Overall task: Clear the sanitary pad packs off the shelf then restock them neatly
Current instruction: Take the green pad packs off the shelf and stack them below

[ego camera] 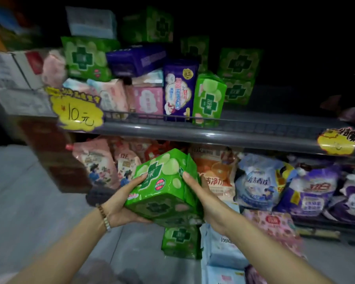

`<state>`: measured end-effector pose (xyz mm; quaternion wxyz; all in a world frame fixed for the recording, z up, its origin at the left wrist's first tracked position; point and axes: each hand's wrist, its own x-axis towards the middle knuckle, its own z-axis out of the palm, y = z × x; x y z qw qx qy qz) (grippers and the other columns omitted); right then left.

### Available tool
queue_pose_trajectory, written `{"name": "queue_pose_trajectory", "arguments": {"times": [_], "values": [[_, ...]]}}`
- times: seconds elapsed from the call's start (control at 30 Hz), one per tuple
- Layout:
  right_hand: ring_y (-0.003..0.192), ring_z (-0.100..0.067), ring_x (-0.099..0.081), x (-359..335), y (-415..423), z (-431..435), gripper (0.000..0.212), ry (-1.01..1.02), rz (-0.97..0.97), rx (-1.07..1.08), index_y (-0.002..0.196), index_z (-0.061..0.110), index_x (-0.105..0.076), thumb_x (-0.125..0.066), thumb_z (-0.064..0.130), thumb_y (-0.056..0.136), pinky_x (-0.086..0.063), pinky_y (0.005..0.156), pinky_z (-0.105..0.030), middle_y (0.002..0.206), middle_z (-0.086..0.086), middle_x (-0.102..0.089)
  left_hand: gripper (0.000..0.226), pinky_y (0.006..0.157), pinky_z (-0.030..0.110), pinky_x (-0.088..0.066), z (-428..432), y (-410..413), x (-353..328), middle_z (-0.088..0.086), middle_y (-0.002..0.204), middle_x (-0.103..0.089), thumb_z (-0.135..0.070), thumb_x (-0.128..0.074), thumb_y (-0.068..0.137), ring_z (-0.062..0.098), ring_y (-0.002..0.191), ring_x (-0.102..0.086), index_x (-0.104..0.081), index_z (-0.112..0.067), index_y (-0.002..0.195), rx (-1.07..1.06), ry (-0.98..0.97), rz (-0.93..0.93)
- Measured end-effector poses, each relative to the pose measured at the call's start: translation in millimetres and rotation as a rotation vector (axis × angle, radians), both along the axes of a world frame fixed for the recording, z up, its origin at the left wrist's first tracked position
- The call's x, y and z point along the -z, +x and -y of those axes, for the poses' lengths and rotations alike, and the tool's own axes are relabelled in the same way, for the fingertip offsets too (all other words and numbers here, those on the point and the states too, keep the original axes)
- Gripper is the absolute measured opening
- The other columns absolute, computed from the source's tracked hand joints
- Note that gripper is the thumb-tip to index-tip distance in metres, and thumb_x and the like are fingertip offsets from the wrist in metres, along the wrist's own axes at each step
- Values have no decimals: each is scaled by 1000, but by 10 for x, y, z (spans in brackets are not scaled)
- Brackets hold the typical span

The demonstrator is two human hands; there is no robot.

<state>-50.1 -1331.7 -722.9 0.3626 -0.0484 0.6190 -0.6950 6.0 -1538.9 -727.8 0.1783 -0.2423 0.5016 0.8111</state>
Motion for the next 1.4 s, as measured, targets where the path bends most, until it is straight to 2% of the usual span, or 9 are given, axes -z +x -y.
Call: {"name": "queue_pose_trajectory", "arguments": {"times": [0.1, 0.2, 0.4, 0.67, 0.8, 0.87, 1.07, 1.17, 1.4], "values": [[100, -25, -69, 158, -41, 101, 95, -25, 92, -65, 138, 35, -35, -78, 56, 55, -51, 94, -51, 119, -1, -68, 63, 101, 64, -34, 107, 17, 223, 18, 115, -67, -50, -81, 59, 38, 111, -59, -68, -17, 111, -17, -47, 52], [105, -22, -67, 257, -80, 189, 54, -29, 146, -128, 116, 30, -58, -71, 47, 67, -49, 99, -46, 112, -2, -72, 50, 101, 58, -38, 193, -28, 400, 15, 107, -70, -49, -64, 71, 34, 108, -60, -66, -16, 110, -30, -72, 86], [84, -17, -72, 631, -236, 267, 31, -29, 271, -86, 115, 28, -59, -59, 39, 86, -60, 69, -34, 100, -1, -75, 50, 81, 44, -50, 317, -222, 728, 10, 91, -74, -48, -65, 67, 29, 94, -64, -66, -16, 105, -2, -142, 136], [100, -25, -69, 1372, -379, 251, 66, 49, 437, -5, 132, 22, -53, -68, 45, 72, -58, 66, -35, 116, -9, -70, 32, 75, 36, -53, 157, -480, 1338, 6, 91, -75, -44, -62, 81, 20, 78, -71, -68, -18, 99, 104, -139, 221], [82, -23, -73, 1674, -336, 210, 36, 46, 533, 49, 119, 17, -60, -61, 34, 87, -58, 57, -31, 99, -10, -74, 31, 76, 37, -53, 94, -450, 1797, 6, 88, -75, -45, -61, 84, 23, 83, -69, -67, -19, 99, 96, -117, 322], [84, -23, -73, 1855, -334, 221, 31, 73, 552, 79, 112, 17, -63, -62, 36, 87, -58, 66, -33, 98, -10, -74, 35, 79, 39, -53, 53, -475, 2019, 7, 93, -75, -46, -63, 81, 25, 89, -68, -67, -19, 103, 89, -97, 340], [115, -25, -61, 2209, -434, 264, 106, 291, 386, 339, 139, 28, -44, -85, 62, 48, -48, 99, -45, 132, -4, -59, 47, 72, 36, -57, -136, -710, 2344, 5, 103, -73, -33, -72, 76, 24, 92, -71, -60, -19, 120, 52, -89, 233], [134, -26, -41, 2347, -459, 278, 92, 512, 240, 475, 146, 17, -36, -75, 53, 71, -35, 110, -40, 149, -5, -41, 36, 60, 28, -55, -254, -758, 2384, -3, 99, -73, -30, -70, 82, 15, 85, -71, -58, -27, 116, 48, -112, 204], [137, -25, -38, 2445, -520, 271, 81, 533, 60, 497, 146, 20, -35, -72, 45, 79, -33, 109, -35, 148, -5, -42, 43, 60, 32, -56, -281, -806, 2425, -2, 105, -72, -32, -71, 80, 17, 88, -71, -54, -30, 120, -4, -117, 192]]}}
